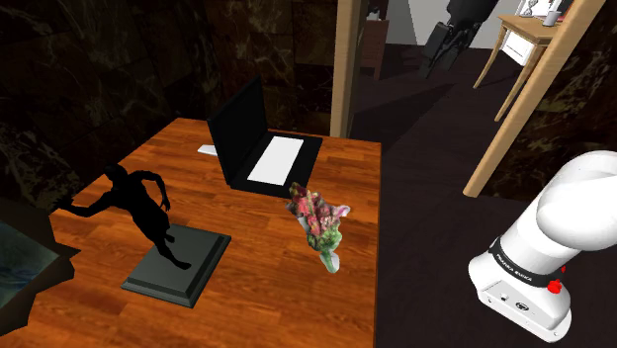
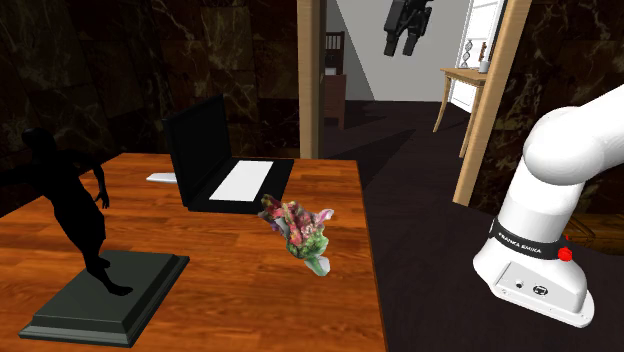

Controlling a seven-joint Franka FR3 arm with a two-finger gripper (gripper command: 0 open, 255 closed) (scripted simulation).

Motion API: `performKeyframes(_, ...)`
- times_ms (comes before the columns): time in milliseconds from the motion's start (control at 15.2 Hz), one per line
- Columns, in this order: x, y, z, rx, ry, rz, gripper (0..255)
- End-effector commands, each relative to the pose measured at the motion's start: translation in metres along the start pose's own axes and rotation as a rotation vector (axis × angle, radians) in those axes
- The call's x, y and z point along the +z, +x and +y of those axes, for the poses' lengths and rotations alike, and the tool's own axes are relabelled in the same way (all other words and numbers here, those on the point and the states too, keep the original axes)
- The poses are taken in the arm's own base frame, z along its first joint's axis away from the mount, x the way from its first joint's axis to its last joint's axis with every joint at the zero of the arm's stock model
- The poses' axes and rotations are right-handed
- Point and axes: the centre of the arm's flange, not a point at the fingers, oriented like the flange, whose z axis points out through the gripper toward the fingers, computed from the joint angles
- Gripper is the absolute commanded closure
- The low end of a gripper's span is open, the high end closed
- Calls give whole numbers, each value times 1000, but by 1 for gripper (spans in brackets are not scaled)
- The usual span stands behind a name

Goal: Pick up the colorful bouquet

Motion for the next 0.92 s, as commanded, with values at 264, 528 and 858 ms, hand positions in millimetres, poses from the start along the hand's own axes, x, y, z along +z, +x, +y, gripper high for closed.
performKeyframes(264,35,-1,-42,1,-11,5,0)
performKeyframes(528,70,-3,-83,2,-23,9,0)
performKeyframes(858,115,-4,-133,3,-37,15,0)
